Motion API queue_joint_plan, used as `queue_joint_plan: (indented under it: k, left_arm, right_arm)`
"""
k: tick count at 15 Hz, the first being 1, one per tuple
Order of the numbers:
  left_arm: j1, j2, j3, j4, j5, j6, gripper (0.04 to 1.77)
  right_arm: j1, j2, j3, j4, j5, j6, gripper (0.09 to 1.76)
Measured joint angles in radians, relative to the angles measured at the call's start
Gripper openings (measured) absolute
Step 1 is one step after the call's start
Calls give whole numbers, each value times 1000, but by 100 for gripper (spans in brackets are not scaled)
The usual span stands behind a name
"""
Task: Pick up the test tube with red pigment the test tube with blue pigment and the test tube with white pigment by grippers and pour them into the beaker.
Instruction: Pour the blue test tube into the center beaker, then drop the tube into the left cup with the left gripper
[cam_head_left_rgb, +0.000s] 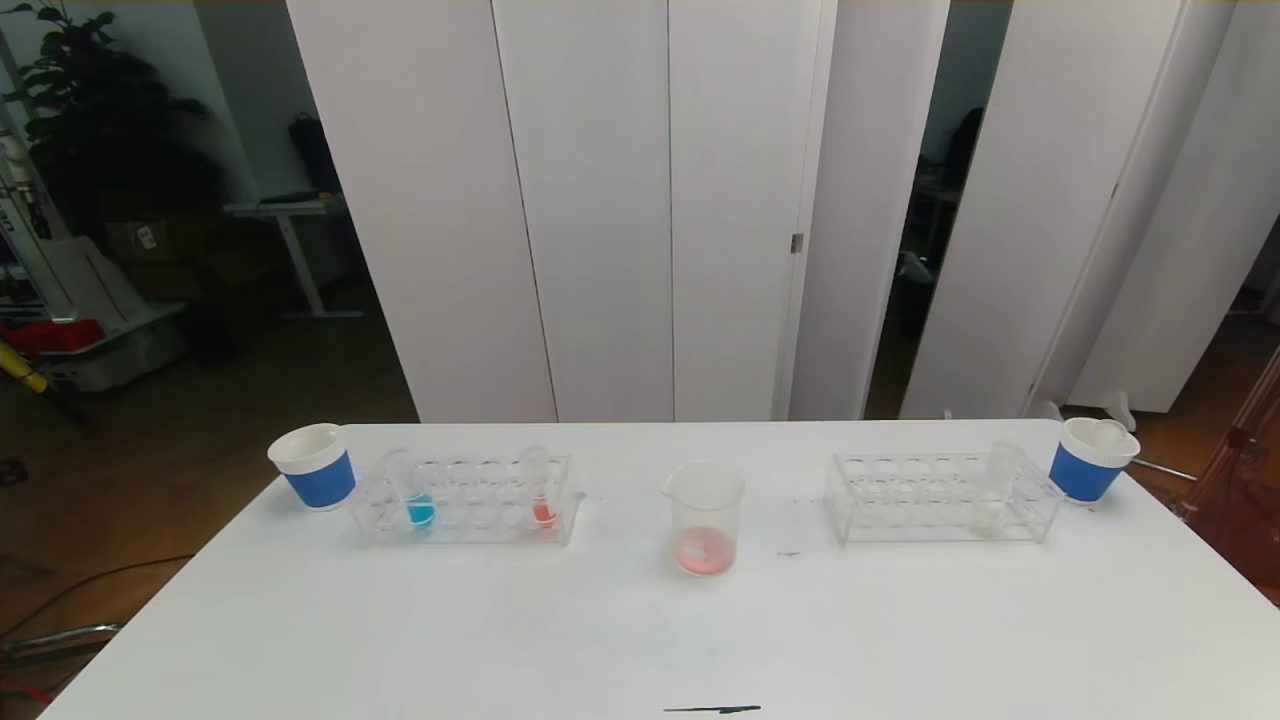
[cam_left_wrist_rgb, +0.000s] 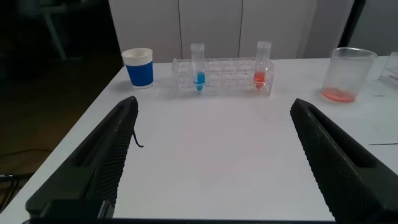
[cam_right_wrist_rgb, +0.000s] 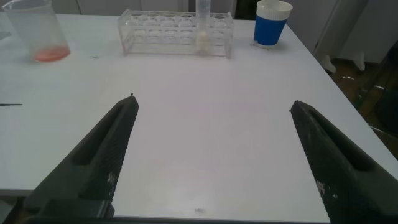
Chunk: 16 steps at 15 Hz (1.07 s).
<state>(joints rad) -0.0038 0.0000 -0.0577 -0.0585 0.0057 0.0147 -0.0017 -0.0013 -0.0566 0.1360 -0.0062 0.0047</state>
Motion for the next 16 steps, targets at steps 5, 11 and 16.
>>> queue_joint_plan:
  k: [5, 11, 16]
  left_arm:
    - [0, 77, -255, 127, -6, 2, 175]
    - [-4, 502, -459, -65, 3, -6, 175]
    - [-11, 890, -520, -254, 5, -47, 175]
  right_arm:
    - [0, 0, 0, 0, 0, 0, 175]
    - [0, 0, 0, 0, 0, 0, 175]
    - [0, 0, 0, 0, 0, 0, 175]
